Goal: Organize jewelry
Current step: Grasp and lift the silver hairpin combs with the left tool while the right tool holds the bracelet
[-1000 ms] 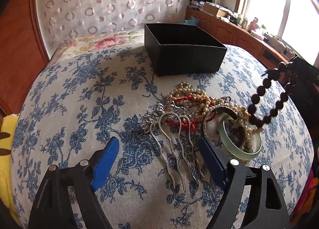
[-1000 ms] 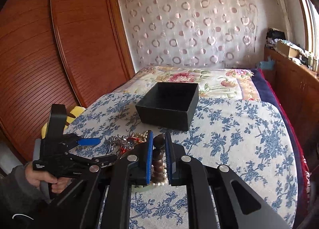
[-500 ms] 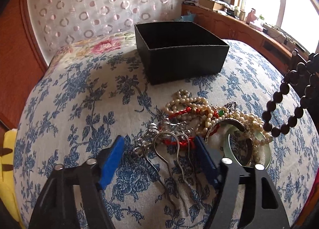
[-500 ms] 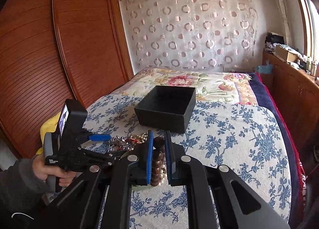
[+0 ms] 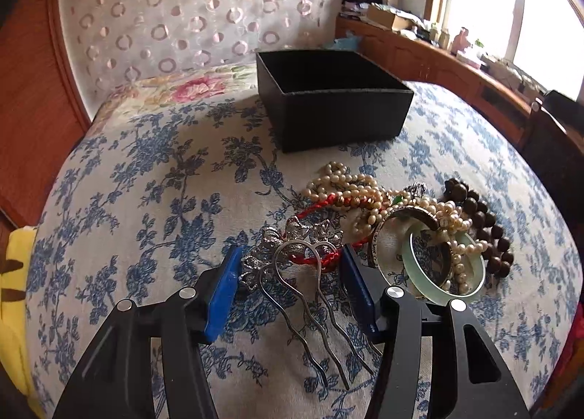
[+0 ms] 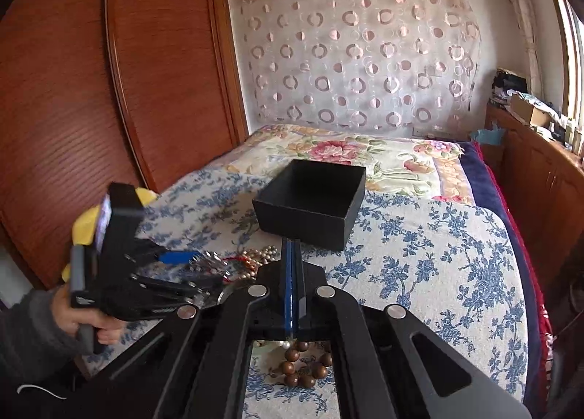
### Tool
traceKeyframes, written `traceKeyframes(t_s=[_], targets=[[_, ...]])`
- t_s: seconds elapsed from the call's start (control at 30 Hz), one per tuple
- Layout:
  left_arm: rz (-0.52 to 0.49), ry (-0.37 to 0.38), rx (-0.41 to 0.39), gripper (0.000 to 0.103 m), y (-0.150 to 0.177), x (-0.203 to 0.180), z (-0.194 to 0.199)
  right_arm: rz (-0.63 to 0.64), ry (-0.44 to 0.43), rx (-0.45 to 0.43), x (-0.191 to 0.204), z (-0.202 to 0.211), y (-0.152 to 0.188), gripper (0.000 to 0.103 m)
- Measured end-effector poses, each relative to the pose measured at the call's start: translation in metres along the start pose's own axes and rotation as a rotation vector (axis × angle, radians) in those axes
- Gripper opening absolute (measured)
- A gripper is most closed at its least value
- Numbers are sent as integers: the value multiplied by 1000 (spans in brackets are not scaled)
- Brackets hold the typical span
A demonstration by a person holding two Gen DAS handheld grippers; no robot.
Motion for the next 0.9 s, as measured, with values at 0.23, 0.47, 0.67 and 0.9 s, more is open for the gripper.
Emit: traceKeyframes(t_s=[0.23, 0.47, 0.67, 0.9], targets=[[31, 22, -58, 53, -4, 6, 24, -23, 69, 90, -27, -21, 27, 0], [41, 38, -95, 47, -6, 6, 41, -39, 91, 201, -43, -50, 54, 10], [43, 37, -75, 47, -3, 9, 36, -58, 75, 238, -48, -61, 63, 21], [21, 38, -13, 50, 12, 12, 25, -52, 68, 279, -49, -75, 69, 21]])
Point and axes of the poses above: each gripper's, at about its wrist camera, not at the fingertips, and z roughly against the way its jaws point, x to its left, y to its underside, the point moved 5 cm from there along -z, roughly the way its jaws point, and after that the axes turned 3 degrees about -y, right-handed, at the moved point
